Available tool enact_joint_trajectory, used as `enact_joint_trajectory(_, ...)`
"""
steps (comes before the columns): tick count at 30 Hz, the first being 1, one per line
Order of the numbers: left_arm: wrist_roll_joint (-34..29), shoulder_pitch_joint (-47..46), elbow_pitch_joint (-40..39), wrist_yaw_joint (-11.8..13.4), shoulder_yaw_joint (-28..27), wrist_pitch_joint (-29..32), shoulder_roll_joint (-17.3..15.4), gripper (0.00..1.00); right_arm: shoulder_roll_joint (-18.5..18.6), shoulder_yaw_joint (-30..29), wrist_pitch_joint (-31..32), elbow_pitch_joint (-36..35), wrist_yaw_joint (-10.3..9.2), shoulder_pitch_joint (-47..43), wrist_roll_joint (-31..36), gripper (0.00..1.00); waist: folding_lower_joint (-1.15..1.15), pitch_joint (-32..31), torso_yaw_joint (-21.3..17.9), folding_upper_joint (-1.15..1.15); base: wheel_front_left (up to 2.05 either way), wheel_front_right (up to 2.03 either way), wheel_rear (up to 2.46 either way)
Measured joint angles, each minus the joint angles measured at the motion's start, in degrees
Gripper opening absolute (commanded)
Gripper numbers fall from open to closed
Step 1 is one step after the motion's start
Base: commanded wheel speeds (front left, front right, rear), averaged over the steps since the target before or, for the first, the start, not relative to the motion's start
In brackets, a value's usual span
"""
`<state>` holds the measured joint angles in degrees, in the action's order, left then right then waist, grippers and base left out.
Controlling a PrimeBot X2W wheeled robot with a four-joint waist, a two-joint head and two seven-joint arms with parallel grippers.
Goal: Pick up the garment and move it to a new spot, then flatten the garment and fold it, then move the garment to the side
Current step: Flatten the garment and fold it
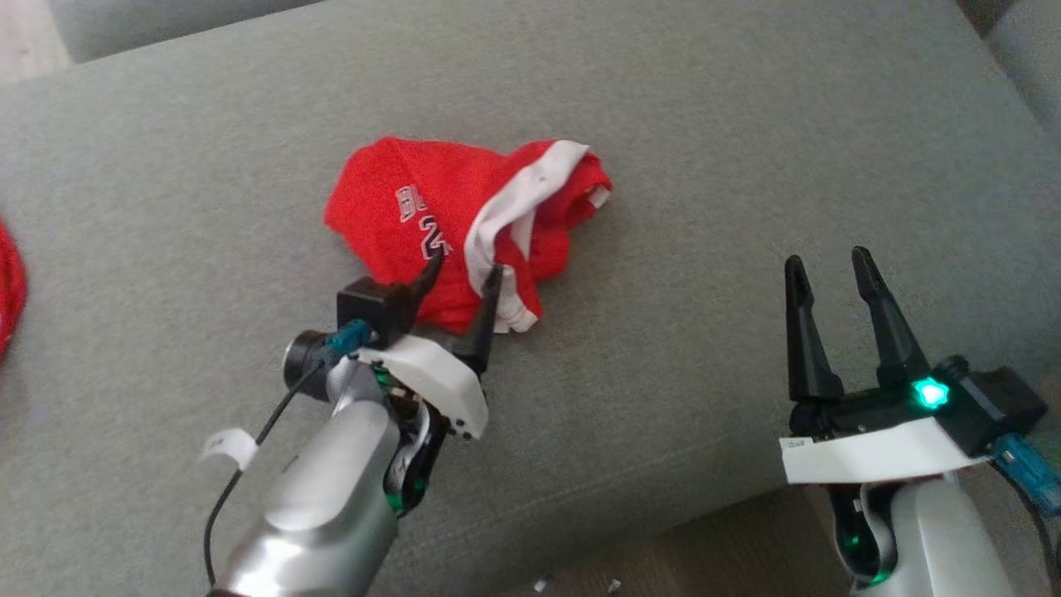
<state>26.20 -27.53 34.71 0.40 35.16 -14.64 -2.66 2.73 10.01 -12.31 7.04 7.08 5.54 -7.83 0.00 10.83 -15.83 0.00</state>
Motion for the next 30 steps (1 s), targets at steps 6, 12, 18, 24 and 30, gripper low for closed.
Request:
enact_joint_trajectory(6,3.47,-3.36,4.77,1.18,1.23,0.01,-0.01,0.76,0.00,0.38,-0.46,0.02,0.00,0.01,-0.34,1.00,0.00,1.17,-2.25,0.00,0.00,0.00,0.00)
enact_joint_trajectory(12,5.41,-4.63,5.22,0.12,0.21,0.01,0.10,0.00,-0.01,-0.33,-0.81,0.16,0.00,0.01,-0.51,1.00,0.00,1.25,-2.16,0.00,0.00,0.00,0.00)
enact_joint_trajectory(18,4.43,-4.16,-4.80,1.53,-9.81,0.00,-0.73,0.00,0.00,-0.91,-0.99,1.34,0.00,-0.01,-0.51,1.00,0.00,-0.74,0.32,0.00,0.00,0.00,0.00)
enact_joint_trajectory(24,2.80,-3.39,-13.13,2.12,-16.52,-0.02,-3.13,0.00,0.00,-0.36,-1.02,2.54,0.00,-0.10,-0.52,1.00,0.00,-4.08,3.32,0.00,0.00,0.00,0.00)
enact_joint_trajectory(30,2.52,-7.61,-16.93,5.31,-17.52,-0.04,-2.24,0.00,0.00,1.79,-1.03,3.07,0.00,-0.23,-1.72,1.00,0.00,-6.39,3.35,0.00,0.00,0.00,0.00)
